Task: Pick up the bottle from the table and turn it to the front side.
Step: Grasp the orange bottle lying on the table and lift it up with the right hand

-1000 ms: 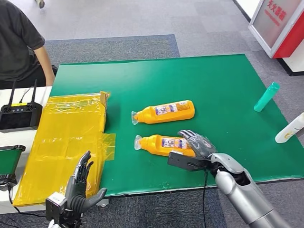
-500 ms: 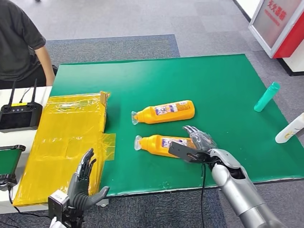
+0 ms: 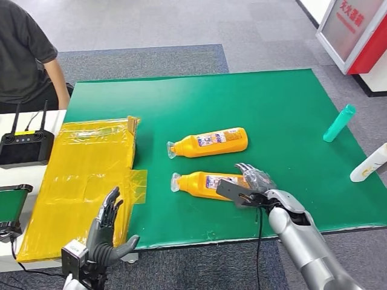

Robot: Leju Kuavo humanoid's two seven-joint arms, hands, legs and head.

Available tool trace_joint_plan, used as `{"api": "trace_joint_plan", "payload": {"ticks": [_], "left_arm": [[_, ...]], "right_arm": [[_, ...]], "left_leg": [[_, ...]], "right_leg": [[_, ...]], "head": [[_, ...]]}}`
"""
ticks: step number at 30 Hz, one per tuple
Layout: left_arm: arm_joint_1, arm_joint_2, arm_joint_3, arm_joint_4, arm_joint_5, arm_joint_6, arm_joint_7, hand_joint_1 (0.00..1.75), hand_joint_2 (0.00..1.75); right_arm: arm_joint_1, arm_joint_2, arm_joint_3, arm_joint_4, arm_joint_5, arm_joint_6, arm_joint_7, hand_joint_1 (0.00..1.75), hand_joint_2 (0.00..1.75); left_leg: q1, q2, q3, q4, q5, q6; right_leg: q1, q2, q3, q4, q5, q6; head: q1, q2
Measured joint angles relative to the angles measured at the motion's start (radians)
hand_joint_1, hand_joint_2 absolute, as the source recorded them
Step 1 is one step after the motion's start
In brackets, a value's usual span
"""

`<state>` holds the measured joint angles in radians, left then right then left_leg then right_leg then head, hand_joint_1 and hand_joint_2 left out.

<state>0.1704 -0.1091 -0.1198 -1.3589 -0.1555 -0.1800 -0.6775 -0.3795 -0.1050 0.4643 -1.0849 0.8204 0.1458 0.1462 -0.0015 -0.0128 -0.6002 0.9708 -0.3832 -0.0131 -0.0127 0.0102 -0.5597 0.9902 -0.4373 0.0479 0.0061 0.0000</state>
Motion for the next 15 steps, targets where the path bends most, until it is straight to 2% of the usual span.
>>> {"api": "trace_joint_plan", "payload": {"ticks": [1,2,15], "left_arm": [[-0.001,0.000,0.000,0.000,0.000,0.001,0.000,0.00,1.75],[-0.001,0.000,-0.001,0.000,0.001,0.001,0.000,0.00,1.75],[-0.001,0.006,-0.003,0.000,0.006,0.013,0.000,0.00,1.75]], "right_arm": [[-0.002,0.001,-0.001,0.004,0.001,0.001,-0.002,1.66,1.75],[-0.004,0.002,-0.003,0.008,0.003,0.001,-0.005,1.75,1.75],[-0.006,0.011,-0.022,0.019,0.010,0.001,-0.026,1.75,1.75]], "left_leg": [[0.000,0.000,0.000,0.000,0.000,0.000],[0.000,0.000,0.000,0.000,0.000,0.000],[0.000,0.000,0.000,0.000,0.000,0.000]], "right_leg": [[0.000,0.000,0.000,0.000,0.000,0.000],[0.000,0.000,0.000,0.000,0.000,0.000],[0.000,0.000,0.000,0.000,0.000,0.000]], "head": [[0.000,0.000],[0.000,0.000],[0.000,0.000]]}}
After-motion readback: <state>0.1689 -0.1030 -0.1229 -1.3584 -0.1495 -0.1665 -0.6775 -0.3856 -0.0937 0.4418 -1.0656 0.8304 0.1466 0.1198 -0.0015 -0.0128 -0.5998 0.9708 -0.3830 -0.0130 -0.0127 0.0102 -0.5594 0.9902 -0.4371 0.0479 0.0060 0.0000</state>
